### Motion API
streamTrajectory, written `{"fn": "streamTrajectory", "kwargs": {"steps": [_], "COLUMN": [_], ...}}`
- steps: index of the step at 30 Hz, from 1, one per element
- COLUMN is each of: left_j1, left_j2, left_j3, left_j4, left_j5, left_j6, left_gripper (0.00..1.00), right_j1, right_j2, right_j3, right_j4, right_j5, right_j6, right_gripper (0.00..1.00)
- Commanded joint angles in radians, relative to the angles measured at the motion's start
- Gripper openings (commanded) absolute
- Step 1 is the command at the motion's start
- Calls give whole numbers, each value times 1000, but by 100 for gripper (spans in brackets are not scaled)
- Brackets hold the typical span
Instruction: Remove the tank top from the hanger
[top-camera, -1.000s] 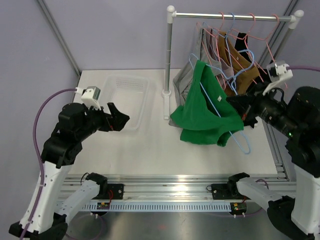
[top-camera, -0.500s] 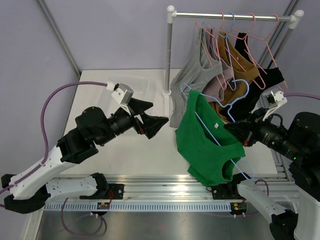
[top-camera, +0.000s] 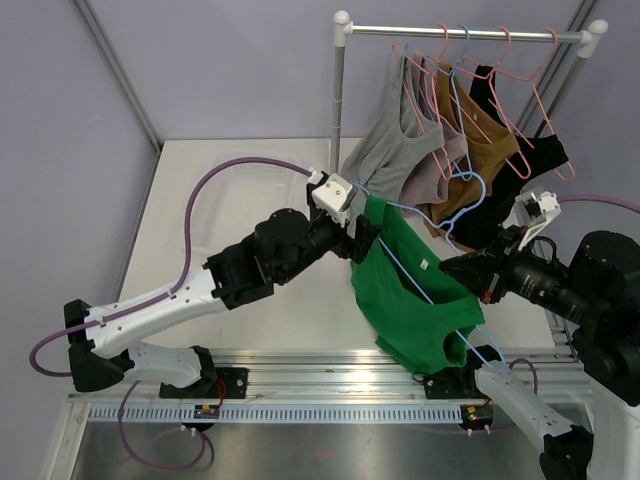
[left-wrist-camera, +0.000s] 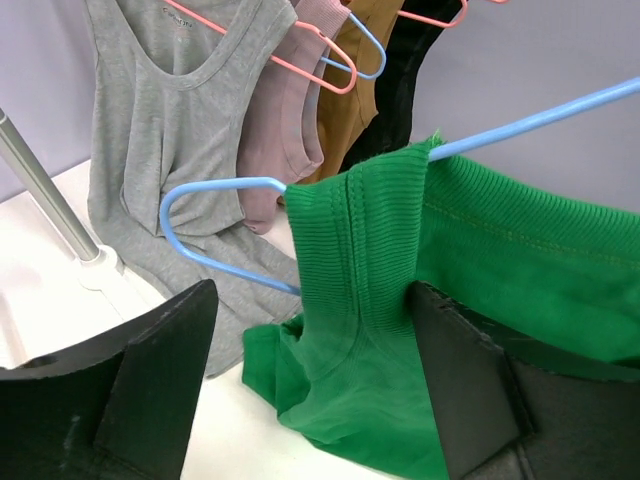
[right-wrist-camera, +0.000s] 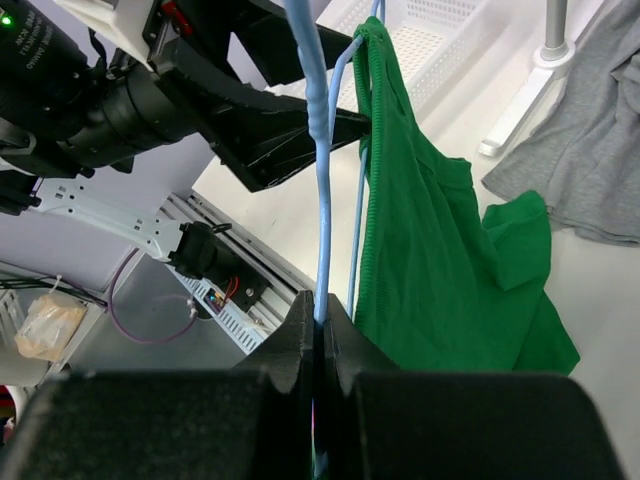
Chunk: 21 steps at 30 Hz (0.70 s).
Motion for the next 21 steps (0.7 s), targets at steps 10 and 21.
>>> {"fn": "streamTrajectory", "kwargs": {"steps": [10, 21], "left_j1": [5, 110], "left_j2": [56, 13], "left_j3": [66, 63], "left_j4": [145, -19], "left_j5": [-48, -322], "left_j6": [8, -133], "left_gripper": [29, 0], "right_j1": [5, 7], "right_j2": [-29, -61], "right_j3": [-42, -108], "right_j4": [92, 44], "right_j5": [-51, 3], "right_j6": [7, -82], "right_gripper": [0, 0]}}
